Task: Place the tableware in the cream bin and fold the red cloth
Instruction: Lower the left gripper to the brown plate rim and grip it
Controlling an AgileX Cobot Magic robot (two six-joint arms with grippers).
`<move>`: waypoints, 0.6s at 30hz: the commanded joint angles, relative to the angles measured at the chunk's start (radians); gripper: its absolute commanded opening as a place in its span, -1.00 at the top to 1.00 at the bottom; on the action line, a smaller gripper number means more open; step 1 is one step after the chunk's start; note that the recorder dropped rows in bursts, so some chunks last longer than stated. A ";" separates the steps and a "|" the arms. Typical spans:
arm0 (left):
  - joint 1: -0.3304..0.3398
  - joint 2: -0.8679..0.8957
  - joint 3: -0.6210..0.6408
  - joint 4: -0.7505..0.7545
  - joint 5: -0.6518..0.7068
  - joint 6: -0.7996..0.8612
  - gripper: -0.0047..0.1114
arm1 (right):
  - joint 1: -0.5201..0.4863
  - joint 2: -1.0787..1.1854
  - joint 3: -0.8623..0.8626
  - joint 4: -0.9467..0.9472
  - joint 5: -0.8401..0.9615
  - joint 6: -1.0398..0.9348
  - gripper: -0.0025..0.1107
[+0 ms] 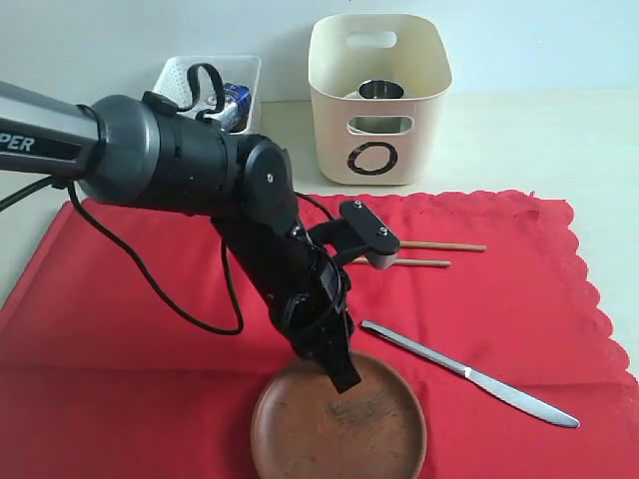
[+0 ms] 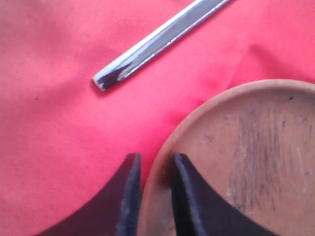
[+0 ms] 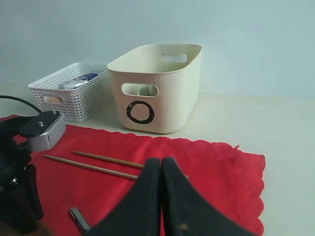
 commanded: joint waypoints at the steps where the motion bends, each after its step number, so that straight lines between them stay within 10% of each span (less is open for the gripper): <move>1: -0.001 0.034 0.012 0.049 0.015 0.020 0.92 | 0.002 -0.004 0.005 0.001 -0.005 -0.001 0.96; 18: 0.062 -0.140 0.009 -0.017 0.084 0.015 0.92 | 0.002 -0.004 0.005 0.001 -0.005 -0.001 0.96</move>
